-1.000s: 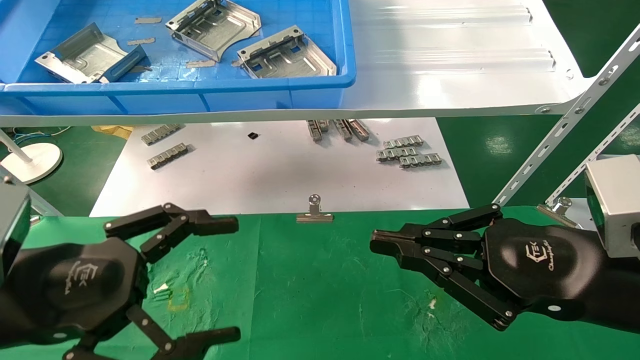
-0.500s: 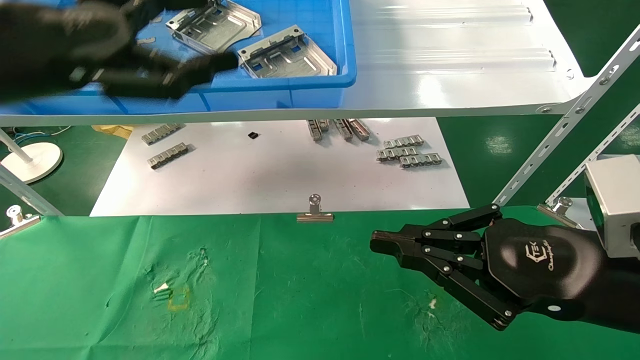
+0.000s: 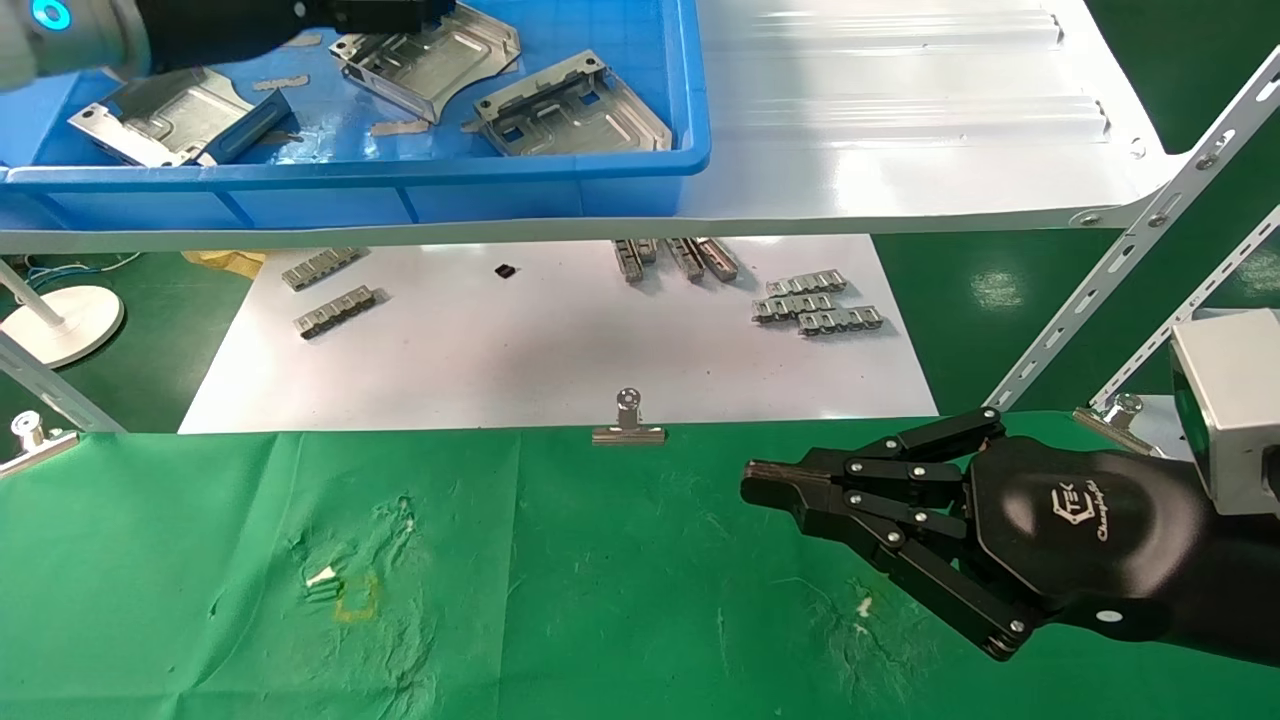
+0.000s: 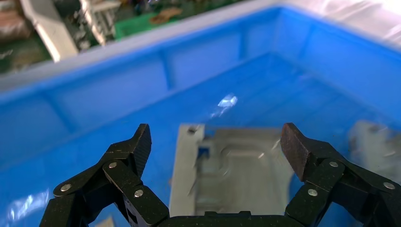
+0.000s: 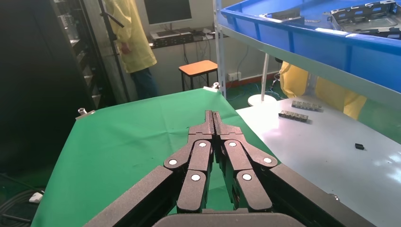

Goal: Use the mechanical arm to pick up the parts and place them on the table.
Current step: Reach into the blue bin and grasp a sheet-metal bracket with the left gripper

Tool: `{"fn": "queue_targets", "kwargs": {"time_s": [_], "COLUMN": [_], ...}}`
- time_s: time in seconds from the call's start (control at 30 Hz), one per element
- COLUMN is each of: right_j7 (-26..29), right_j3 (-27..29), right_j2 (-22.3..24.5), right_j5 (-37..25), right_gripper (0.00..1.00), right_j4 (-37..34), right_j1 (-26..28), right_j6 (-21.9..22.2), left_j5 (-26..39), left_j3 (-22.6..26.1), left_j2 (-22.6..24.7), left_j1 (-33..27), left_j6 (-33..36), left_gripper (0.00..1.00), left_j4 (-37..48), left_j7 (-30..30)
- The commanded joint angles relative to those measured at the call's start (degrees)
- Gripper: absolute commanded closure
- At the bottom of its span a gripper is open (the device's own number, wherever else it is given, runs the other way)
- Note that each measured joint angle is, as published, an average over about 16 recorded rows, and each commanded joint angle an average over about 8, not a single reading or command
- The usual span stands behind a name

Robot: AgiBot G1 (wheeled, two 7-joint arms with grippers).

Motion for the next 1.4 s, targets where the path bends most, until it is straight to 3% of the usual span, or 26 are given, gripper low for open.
{"fn": "queue_targets", "kwargs": {"time_s": [0.03,0.1,0.13,0.67,1.4], "right_j7": [0.0,0.0,0.0,0.0,0.0], "right_j3": [0.0,0.0,0.0,0.0,0.0], "right_j2": [0.0,0.0,0.0,0.0,0.0], "right_j5": [0.0,0.0,0.0,0.0,0.0], "right_gripper": [0.27,0.03,0.0,0.0,0.0], "right_j4": [0.0,0.0,0.0,0.0,0.0], "right_j1": [0.0,0.0,0.0,0.0,0.0], "right_j6": [0.0,0.0,0.0,0.0,0.0], "left_j5": [1.4,2.1,2.4,6.9,7.6], "left_j3": [0.8,1.3,1.5,4.6,5.1], "left_j2": [1.7,2.4,2.7,4.5,4.7], "left_j1": [-1.2,-2.0,-2.3,-5.4,-7.8], "left_j6": [-2.1,-2.8,-3.0,-2.8,-2.6], "left_gripper": [1.0,1.0,1.0,1.0,1.0], "left_j4": [3.4,5.0,5.6,9.0,10.3], "left_j7": [-0.1,-0.1,-0.2,1.9,0.9]}}
